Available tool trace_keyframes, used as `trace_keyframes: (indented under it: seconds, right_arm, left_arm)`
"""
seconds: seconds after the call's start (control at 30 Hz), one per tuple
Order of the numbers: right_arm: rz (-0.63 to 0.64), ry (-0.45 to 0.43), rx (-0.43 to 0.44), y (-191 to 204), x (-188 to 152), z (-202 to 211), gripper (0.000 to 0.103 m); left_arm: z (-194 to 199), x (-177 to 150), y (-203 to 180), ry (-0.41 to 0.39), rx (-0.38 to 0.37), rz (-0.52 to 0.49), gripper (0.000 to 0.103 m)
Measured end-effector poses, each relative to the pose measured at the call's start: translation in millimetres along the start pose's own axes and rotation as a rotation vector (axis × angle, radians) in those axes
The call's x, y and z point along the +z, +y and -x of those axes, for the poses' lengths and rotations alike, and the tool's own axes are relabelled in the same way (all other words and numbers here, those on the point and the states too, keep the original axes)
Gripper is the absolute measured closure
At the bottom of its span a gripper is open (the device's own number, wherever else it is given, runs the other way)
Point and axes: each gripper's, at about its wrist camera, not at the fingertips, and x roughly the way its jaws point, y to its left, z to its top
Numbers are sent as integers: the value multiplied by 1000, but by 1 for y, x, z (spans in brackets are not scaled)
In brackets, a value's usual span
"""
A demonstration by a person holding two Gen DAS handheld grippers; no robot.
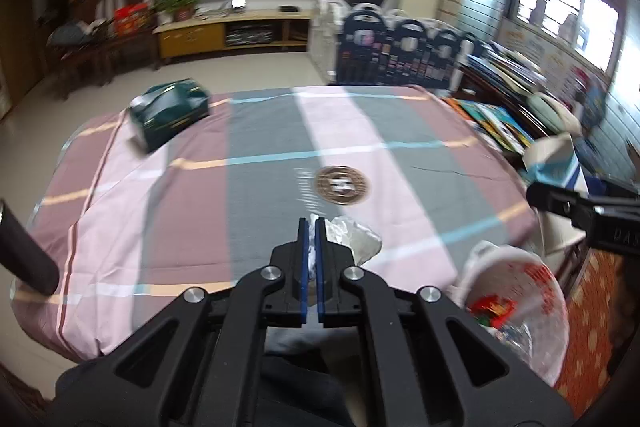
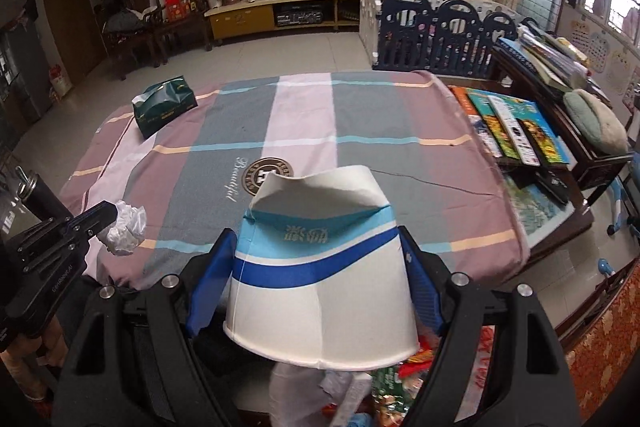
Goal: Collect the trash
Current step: 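Carry the tissue and paper cup over the bin and open both tools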
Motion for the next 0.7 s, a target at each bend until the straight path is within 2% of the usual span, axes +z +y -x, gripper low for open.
trace_keyframes:
  seconds: [0.17,0.33,0.5,0.57,0.7]
  right_arm:
    - [-21,-49,-74,-40,-23,51,26]
    - [-71,-70,-103,-75,-50,87,25]
    - [-108,-66,-93,-106,-84,105,25]
    - [-131,-49,-93,-118,-94,104,25]
    - [-161,-43,-79,-130,-101,104,25]
  left_arm:
    - [27,-8,-83,-7,-95,-129,99]
    - [45,-21,-145,16,-159,-197,99]
    - [45,-36,-186,77,-211,-206,99]
    - [35,-44,-198,128,-223,-204,99]
    - [16,-57,-211,207,-238,-212,99]
